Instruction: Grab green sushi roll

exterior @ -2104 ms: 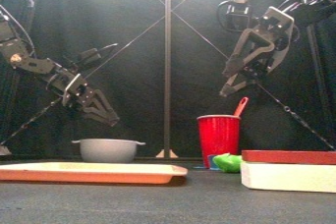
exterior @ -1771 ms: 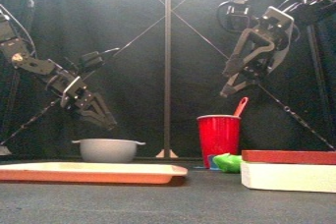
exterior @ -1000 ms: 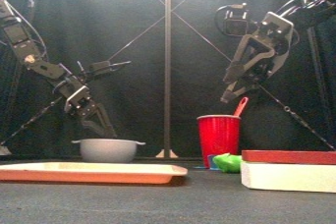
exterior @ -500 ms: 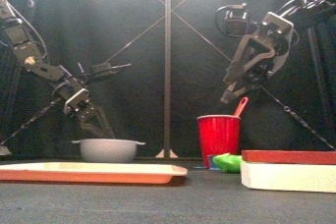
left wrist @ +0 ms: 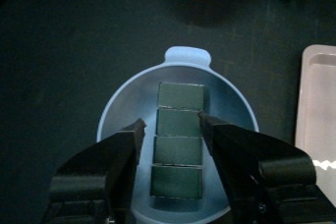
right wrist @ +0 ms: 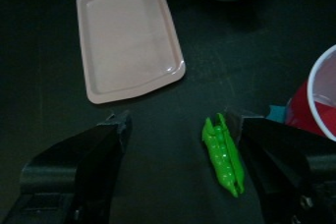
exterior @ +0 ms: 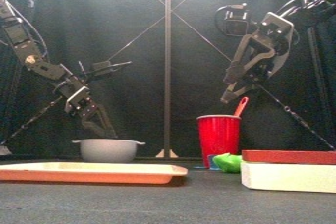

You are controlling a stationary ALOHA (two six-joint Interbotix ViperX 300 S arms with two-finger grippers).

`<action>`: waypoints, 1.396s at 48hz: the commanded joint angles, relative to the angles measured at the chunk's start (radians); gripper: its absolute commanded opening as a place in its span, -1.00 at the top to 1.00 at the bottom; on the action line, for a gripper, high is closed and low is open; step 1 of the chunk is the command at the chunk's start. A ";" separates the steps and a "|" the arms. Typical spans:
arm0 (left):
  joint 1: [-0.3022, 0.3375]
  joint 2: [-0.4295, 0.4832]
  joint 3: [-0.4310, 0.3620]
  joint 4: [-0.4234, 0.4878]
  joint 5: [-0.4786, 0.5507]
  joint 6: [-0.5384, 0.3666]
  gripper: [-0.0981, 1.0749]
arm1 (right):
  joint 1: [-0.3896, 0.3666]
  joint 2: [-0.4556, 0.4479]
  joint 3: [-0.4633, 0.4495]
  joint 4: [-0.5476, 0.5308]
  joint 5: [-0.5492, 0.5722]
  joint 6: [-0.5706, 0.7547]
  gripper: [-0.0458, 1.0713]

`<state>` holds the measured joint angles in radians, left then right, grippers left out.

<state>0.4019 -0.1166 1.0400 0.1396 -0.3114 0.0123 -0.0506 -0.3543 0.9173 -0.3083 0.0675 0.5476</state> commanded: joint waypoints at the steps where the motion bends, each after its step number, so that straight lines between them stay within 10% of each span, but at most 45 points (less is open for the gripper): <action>1: 0.006 -0.018 -0.029 0.014 0.003 0.000 -0.66 | -0.002 -0.006 -0.012 0.002 -0.009 -0.002 -0.95; 18: 0.000 -0.074 -0.081 0.041 0.236 -0.011 -0.67 | -0.002 -0.006 -0.012 0.002 -0.009 -0.002 -0.95; 67: 0.000 -0.012 -0.071 0.011 0.190 -0.002 -0.92 | -0.002 0.011 -0.011 0.015 -0.009 -0.002 -0.95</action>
<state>0.3988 -0.1304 0.9894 0.1442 -0.1120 0.0123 -0.0506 -0.3344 0.9173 -0.2945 0.0675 0.5476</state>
